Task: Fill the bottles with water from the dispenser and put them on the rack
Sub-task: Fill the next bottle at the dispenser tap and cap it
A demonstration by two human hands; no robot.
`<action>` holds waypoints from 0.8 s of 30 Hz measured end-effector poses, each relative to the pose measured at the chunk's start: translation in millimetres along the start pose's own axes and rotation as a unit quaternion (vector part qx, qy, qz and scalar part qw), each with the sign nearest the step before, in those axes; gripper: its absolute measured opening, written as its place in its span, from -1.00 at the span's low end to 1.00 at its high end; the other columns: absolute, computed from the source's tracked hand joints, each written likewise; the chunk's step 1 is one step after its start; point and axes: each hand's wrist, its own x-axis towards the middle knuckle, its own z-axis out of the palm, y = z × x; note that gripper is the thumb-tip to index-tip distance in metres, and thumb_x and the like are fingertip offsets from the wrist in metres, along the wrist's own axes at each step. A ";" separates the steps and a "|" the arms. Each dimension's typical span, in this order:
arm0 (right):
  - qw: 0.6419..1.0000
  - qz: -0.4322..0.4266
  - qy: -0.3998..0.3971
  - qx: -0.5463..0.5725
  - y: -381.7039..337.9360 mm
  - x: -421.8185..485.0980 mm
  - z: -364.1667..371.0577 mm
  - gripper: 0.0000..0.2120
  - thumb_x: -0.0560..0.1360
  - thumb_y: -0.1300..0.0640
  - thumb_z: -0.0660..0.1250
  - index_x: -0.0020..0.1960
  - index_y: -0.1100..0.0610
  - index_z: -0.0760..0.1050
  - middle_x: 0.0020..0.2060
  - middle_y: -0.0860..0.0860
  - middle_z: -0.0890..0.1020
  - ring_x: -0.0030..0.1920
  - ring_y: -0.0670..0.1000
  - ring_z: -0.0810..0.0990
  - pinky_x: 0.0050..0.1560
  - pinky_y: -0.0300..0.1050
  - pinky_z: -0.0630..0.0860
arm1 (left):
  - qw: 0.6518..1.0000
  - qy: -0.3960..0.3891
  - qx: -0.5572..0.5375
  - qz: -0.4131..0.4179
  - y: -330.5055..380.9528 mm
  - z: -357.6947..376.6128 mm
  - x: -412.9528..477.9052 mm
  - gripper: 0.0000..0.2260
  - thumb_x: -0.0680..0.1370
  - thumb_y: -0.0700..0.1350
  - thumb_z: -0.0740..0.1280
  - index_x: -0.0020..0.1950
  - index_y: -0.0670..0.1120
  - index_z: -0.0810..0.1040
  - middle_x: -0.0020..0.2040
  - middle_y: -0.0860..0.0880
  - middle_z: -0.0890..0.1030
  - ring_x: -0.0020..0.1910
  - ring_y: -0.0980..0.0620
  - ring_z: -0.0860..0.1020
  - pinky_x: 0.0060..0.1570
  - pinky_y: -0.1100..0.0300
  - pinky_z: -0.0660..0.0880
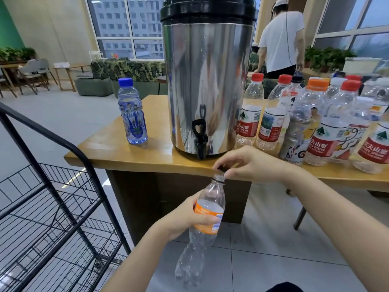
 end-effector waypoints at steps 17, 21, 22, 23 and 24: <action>0.935 0.206 0.266 -0.110 70.3 33.5 9.3 -0.70 0.51 0.20 0.39 0.23 0.16 0.56 0.12 0.11 0.62 0.14 0.14 0.56 0.14 -0.01 0.46 | 0.949 0.311 0.043 0.007 -1.1 -6.3 32.3 -0.41 0.38 0.01 0.57 0.33 0.02 0.40 0.18 0.04 0.54 0.14 0.08 0.54 0.13 0.12 0.55; 0.916 0.063 0.369 -0.145 27.5 38.9 -1.3 -0.78 0.56 0.19 0.32 0.18 0.17 0.58 0.05 0.08 0.63 0.02 0.06 0.58 0.07 -0.04 0.52 | 0.942 0.327 0.069 0.008 3.5 -7.3 40.4 -0.40 0.35 0.00 0.59 0.31 0.01 0.41 0.17 0.04 0.54 0.14 0.07 0.53 0.13 0.12 0.55; 0.912 0.006 0.386 -0.136 12.3 41.4 -3.5 -0.77 0.57 0.18 0.31 0.20 0.18 0.57 0.03 0.07 0.63 -0.01 0.01 0.57 0.08 -0.11 0.52 | 0.940 0.332 0.073 0.010 4.7 -7.0 41.7 -0.40 0.35 -0.01 0.59 0.30 0.01 0.41 0.16 0.05 0.53 0.14 0.07 0.52 0.12 0.14 0.54; 0.911 -0.043 0.392 -0.124 -4.5 44.1 -5.4 -0.74 0.58 0.16 0.30 0.25 0.18 0.54 0.02 0.04 0.62 -0.04 -0.07 0.55 0.06 -0.25 0.50 | 0.939 0.335 0.074 0.011 5.4 -7.0 42.6 -0.41 0.35 -0.02 0.59 0.29 0.01 0.40 0.15 0.05 0.52 0.14 0.07 0.52 0.10 0.15 0.53; 0.913 -0.080 0.385 -0.109 -21.3 46.8 -6.7 -0.70 0.59 0.14 0.28 0.30 0.17 0.50 0.02 -0.01 0.59 -0.07 -0.15 0.51 0.03 -0.37 0.45 | 0.938 0.338 0.071 0.014 5.6 -7.3 43.5 -0.41 0.35 -0.03 0.60 0.28 0.01 0.40 0.15 0.05 0.52 0.13 0.07 0.52 0.09 0.15 0.53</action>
